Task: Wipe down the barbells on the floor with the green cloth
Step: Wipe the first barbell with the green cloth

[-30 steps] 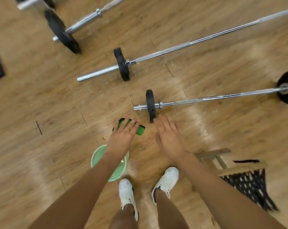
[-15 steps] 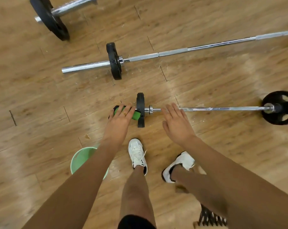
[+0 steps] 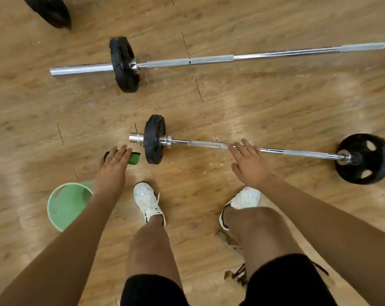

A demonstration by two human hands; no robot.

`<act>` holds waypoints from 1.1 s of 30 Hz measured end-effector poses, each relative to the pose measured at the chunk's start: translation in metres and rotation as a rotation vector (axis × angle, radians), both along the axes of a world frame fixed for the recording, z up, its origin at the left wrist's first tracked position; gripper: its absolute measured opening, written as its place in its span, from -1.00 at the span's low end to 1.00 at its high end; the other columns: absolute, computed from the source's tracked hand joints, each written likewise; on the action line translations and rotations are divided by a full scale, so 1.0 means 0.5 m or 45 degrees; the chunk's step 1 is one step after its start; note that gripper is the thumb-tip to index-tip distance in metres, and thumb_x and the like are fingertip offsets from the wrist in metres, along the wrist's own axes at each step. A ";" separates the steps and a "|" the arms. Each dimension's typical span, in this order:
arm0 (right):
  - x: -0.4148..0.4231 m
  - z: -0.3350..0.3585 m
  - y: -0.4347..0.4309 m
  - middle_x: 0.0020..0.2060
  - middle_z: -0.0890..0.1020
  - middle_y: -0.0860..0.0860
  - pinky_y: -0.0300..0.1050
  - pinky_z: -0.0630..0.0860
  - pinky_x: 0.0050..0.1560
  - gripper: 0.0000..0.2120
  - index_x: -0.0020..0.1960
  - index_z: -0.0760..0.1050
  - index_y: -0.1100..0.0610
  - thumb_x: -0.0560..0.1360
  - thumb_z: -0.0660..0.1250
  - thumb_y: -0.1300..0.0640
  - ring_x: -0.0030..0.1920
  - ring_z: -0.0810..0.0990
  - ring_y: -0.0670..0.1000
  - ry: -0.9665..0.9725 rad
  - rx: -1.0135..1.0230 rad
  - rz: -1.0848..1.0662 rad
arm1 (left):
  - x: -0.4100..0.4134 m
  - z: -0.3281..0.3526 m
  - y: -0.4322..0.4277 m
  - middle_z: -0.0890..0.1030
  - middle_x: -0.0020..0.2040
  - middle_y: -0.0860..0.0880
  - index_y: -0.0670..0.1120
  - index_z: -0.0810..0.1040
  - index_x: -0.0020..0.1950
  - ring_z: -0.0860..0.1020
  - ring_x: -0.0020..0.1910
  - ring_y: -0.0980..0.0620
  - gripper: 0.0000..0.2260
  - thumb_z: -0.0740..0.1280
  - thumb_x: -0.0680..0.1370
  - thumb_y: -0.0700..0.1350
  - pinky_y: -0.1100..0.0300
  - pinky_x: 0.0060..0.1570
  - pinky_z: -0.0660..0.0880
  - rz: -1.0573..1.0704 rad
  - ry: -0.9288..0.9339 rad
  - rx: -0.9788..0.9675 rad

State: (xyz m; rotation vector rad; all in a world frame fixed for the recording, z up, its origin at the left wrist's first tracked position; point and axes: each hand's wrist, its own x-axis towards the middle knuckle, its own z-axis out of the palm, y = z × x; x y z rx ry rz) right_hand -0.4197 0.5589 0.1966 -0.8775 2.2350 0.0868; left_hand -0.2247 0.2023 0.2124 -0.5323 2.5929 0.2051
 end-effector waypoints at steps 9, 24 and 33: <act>0.074 0.020 -0.133 0.58 0.17 0.08 0.16 0.03 0.57 -0.45 0.61 0.08 0.13 0.66 0.07 0.04 0.61 -0.05 0.13 -0.004 -0.165 -0.076 | -0.019 0.022 0.031 0.22 0.62 -0.07 -0.11 0.23 0.61 0.11 0.61 -0.17 -0.33 0.14 0.53 -0.51 -0.18 0.55 0.10 0.030 0.084 0.080; 0.170 -0.121 -0.339 0.61 0.10 0.06 0.13 0.02 0.58 -0.43 0.62 -0.01 0.11 0.67 0.07 0.07 0.62 -0.10 0.10 -0.058 -0.147 -0.230 | 0.045 -0.134 -0.088 0.14 0.64 -0.02 -0.06 0.11 0.65 0.00 0.64 -0.10 -0.26 0.17 0.53 -0.51 -0.17 0.57 0.07 0.030 0.202 0.119; 0.107 -0.389 -0.285 0.57 0.17 0.09 0.12 0.02 0.57 -0.44 0.62 0.02 0.11 0.66 0.07 0.06 0.60 -0.02 0.12 0.008 -0.132 -0.142 | 0.003 -0.359 -0.106 0.25 0.61 -0.10 -0.13 0.16 0.63 0.16 0.60 -0.18 -0.32 0.10 0.53 -0.48 -0.19 0.52 0.18 0.089 0.344 -0.012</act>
